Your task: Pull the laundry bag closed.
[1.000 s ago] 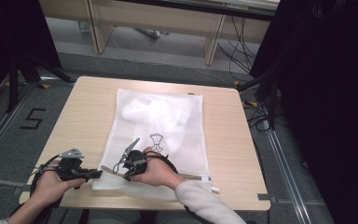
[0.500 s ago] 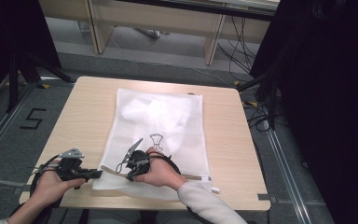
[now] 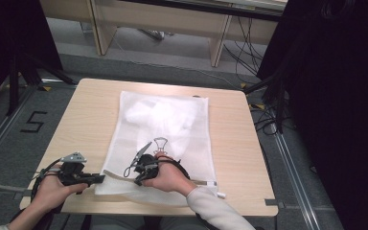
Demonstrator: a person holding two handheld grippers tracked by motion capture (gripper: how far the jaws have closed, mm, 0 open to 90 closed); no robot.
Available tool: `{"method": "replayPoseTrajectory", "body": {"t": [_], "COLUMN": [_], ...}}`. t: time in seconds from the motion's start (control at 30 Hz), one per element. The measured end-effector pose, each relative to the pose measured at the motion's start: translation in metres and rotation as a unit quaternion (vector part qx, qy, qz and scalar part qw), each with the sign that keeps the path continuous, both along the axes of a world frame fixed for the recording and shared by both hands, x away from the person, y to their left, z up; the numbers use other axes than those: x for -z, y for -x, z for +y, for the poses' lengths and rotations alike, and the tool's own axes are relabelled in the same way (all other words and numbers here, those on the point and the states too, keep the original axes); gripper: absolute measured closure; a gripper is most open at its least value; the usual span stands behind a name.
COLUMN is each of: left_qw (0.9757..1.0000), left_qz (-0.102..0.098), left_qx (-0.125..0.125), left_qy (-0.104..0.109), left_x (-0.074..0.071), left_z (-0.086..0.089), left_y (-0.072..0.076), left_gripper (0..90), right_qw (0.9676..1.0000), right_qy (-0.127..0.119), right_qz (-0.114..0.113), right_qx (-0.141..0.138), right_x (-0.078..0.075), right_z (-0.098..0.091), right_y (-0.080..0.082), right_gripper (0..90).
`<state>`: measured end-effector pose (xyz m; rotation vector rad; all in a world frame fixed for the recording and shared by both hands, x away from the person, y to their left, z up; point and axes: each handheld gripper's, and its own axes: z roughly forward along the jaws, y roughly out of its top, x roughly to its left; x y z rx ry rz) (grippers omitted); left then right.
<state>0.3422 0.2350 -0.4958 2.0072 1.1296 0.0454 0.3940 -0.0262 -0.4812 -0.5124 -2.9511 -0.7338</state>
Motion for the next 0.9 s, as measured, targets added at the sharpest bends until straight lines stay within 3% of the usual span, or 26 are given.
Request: {"method": "replayPoseTrajectory", "body": {"t": [0.9], "left_qw": [1.0000], "left_qz": [0.001], "left_qx": [-0.003], "left_qy": [0.000], "left_x": [0.000], "left_z": [0.000], "left_y": [0.000], "left_gripper": [85.8], "right_qw": [0.9999], "right_qy": [0.010], "right_qz": [0.000], "right_qx": [0.010], "right_x": [-0.006], "right_z": [-0.015], "right_y": [-0.001], "right_gripper": [82.7]}}
